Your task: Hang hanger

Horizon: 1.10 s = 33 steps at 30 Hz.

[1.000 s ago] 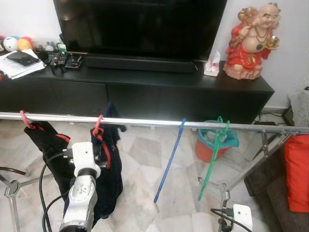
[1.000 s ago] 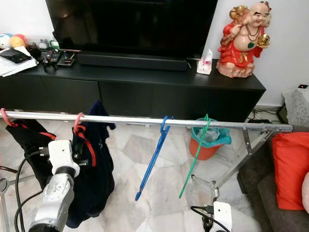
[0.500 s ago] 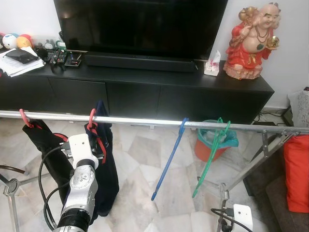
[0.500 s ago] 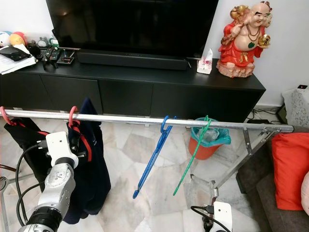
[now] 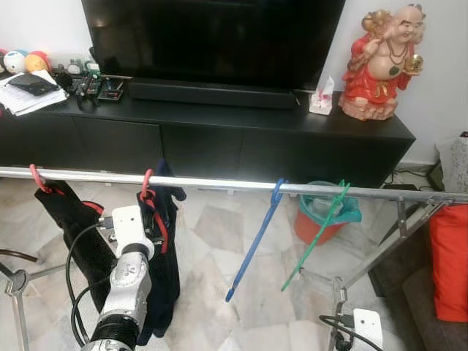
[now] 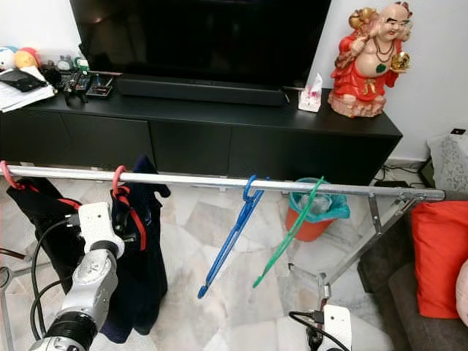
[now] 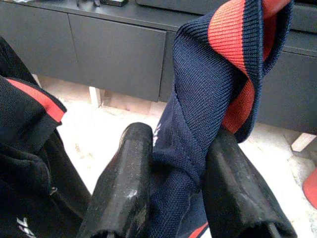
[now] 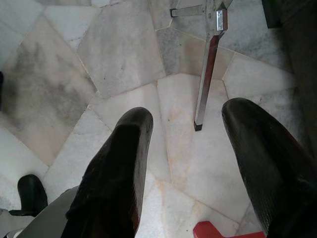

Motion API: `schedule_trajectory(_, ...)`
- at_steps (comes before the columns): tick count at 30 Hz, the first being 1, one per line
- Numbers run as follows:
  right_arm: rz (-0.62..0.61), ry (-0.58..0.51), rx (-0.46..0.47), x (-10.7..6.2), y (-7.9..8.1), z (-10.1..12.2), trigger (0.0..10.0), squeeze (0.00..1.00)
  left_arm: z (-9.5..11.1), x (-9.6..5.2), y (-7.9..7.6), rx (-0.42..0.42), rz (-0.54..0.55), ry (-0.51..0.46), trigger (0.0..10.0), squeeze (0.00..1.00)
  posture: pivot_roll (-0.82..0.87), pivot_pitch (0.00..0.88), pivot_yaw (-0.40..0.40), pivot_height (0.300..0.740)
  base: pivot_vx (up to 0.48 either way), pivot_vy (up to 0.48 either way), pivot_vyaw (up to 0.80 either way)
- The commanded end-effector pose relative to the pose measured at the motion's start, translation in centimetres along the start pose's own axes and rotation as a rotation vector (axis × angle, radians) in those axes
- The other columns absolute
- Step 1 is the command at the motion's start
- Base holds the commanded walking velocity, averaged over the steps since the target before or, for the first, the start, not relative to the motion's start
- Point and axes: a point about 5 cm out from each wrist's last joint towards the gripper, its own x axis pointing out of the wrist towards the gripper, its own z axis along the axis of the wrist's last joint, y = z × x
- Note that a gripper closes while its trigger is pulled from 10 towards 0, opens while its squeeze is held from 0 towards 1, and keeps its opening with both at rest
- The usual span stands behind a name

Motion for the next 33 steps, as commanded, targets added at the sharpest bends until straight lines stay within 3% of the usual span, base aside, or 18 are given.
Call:
schedule_trajectory(1, -0.004, 0.006, -0.002, 0.0, -0.2, 0.0, 10.0, 0.00, -0.1, -0.3, -0.3, -0.003, -0.019, -0.014, 10.0, 0.67, -0.10, 0.000, -0.091, 0.740, 0.000, 0.000, 0.00)
schedule_trajectory(2, -0.004, 0.006, -0.003, 0.0, -0.2, 0.0, 10.0, 0.00, -0.1, -0.3, -0.2, -0.004, -0.019, -0.015, 10.0, 0.67, -0.10, 0.000, -0.091, 0.740, 0.000, 0.000, 0.00)
schedule_trajectory(3, -0.004, 0.006, -0.003, 0.0, -0.2, 0.0, 10.0, 0.00, -0.1, -0.4, -0.2, -0.004, -0.019, -0.018, 10.0, 1.00, -0.10, 0.000, -0.091, 0.740, 0.000, 0.000, 0.00)
schedule_trajectory(18, -0.006, 0.003, -0.004, 0.0, -0.2, 0.1, 10.0, 0.00, 0.4, -1.7, -0.4, -0.028, -0.061, -0.091, 10.0, 1.00, -0.10, 0.000, -0.091, 0.740, 0.000, 0.000, 0.00)
schedule_trajectory(33, -0.008, 0.002, -0.007, 0.0, -0.3, 0.1, 10.0, 0.00, 3.2, -5.7, 0.2, 0.054, -0.160, -0.208, 10.0, 1.00, -0.09, 0.000, -0.085, 0.740, 0.000, 0.000, 0.00)
